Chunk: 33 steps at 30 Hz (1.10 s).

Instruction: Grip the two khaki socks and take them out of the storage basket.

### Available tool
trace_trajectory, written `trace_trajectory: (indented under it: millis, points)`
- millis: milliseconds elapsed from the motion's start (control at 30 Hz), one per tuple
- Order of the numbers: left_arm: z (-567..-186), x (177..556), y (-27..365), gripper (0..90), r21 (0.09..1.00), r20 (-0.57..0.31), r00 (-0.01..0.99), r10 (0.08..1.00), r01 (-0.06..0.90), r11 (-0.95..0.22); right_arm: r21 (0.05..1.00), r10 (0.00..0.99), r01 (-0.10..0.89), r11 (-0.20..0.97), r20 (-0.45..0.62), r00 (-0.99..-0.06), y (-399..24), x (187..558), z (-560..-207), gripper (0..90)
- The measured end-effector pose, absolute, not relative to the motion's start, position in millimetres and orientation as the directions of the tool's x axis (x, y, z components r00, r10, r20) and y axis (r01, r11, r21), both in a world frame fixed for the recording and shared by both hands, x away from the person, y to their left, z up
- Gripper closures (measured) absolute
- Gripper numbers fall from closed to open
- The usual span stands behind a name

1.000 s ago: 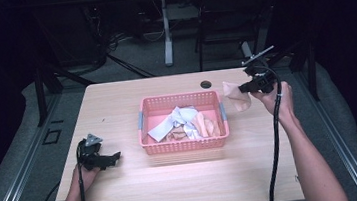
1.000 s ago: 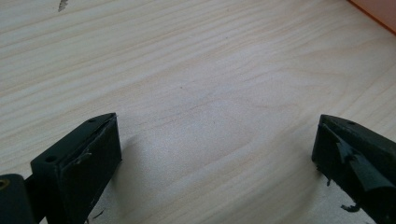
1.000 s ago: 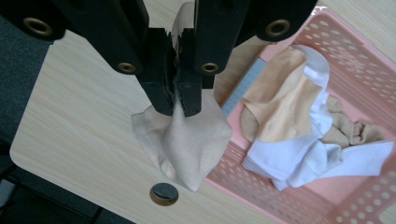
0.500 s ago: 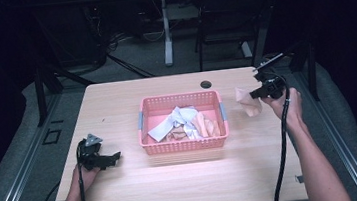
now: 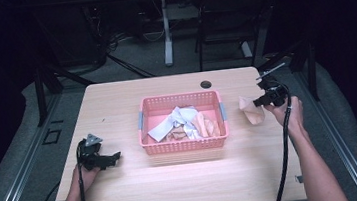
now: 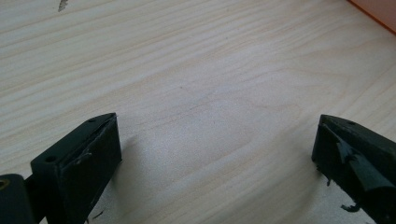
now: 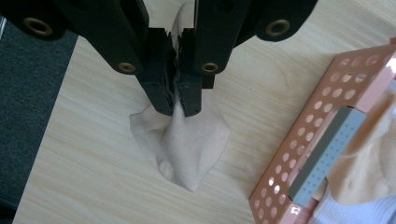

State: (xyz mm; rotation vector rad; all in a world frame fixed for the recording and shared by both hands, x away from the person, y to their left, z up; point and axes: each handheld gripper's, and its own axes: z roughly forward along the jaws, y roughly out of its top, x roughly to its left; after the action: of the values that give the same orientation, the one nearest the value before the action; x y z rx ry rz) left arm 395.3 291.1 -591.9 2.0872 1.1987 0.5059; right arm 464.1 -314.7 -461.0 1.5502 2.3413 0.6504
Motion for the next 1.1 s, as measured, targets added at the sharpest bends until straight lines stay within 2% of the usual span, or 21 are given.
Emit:
trace_trajectory:
  millis: [600, 1100]
  points:
    - [-592, 395, 291, 1.2, 0.713, 0.003, 0.503, 0.864, 0.605, -0.354, 0.407, 0.922, 0.850, 0.336, 0.041, -0.384, -315, 468, -497, 85.4]
    - [-592, 395, 291, 1.2, 0.713, 0.002, 0.503, 0.864, 0.605, -0.354, 0.356, 0.922, 0.874, 0.332, 0.072, -0.380, -319, 472, -509, 84.0]
